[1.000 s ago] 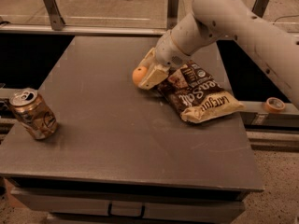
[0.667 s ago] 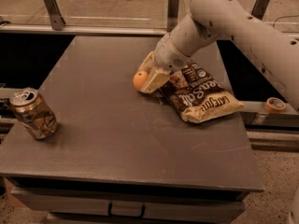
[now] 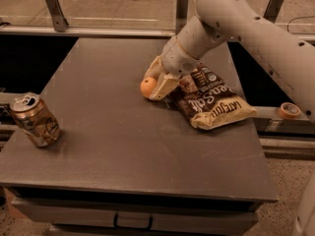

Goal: Move orange near brown chip bag

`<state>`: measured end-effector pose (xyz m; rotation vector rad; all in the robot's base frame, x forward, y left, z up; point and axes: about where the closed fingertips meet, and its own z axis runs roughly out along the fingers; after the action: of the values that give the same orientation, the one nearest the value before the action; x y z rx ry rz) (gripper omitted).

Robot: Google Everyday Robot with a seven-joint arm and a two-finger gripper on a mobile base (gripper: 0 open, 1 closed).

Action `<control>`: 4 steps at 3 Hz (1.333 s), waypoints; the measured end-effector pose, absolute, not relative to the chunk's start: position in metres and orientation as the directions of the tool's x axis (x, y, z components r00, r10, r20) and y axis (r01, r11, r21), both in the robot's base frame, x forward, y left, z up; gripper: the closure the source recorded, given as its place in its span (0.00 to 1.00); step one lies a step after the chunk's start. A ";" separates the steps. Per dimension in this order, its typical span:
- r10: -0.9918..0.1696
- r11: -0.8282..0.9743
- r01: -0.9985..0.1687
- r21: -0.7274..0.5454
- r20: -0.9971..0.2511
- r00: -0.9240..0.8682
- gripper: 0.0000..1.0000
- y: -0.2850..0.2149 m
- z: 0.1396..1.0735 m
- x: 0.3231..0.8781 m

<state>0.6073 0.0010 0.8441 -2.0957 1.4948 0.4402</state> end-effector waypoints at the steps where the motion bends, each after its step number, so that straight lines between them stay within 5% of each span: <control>1: -0.769 -0.276 -0.932 -0.233 -0.528 0.360 0.13 0.000 0.845 0.609; 2: -0.768 -0.292 -0.925 -0.243 -0.516 0.378 0.00 -0.001 0.849 0.612; 4: -0.780 -0.233 -0.924 -0.301 -0.509 0.363 0.00 -0.026 0.886 0.629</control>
Offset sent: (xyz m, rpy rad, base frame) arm 0.0094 -0.0076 0.0145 -0.0332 -0.0470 0.0487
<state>0.6293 -0.0262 0.8865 -2.0735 1.4713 0.3388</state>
